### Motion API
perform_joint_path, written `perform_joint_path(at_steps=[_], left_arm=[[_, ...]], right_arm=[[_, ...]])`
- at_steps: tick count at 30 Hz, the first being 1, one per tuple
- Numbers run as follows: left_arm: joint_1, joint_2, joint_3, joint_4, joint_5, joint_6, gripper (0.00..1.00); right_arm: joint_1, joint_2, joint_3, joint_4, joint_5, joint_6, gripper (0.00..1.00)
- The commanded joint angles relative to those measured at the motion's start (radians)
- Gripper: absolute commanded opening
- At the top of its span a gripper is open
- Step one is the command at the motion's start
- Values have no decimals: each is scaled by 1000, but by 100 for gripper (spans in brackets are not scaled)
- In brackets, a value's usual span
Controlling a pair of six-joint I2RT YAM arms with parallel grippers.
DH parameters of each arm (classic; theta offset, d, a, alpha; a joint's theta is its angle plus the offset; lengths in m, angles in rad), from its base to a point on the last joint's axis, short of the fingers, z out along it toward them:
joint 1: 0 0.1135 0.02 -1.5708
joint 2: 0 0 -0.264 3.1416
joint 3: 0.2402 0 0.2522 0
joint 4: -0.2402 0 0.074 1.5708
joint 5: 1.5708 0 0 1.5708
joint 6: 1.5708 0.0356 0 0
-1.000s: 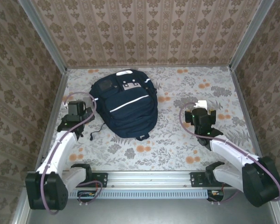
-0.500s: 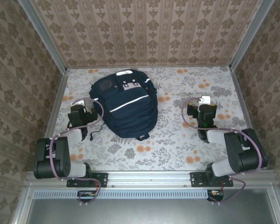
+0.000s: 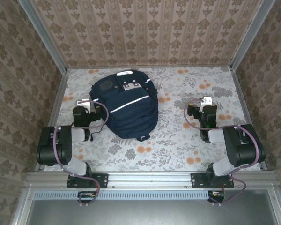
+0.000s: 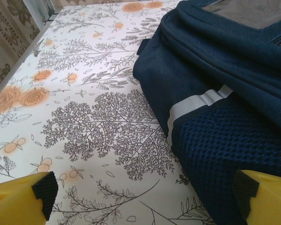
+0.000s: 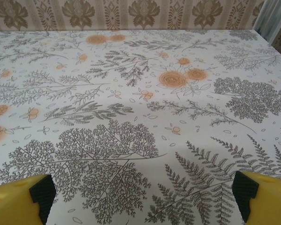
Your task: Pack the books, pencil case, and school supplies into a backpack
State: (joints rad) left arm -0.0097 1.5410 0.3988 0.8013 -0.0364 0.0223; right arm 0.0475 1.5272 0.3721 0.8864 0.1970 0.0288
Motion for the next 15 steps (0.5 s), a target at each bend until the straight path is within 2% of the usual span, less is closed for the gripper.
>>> perform_joint_path(at_steps=[1,15], left_arm=[[-10,-6,10,42,21,29,100],[-10,-6,9,44,20,33,100]], right_arm=[[-8,1,23,-8,-27,14,100],[-8,2,24,-10,-30,14,100]])
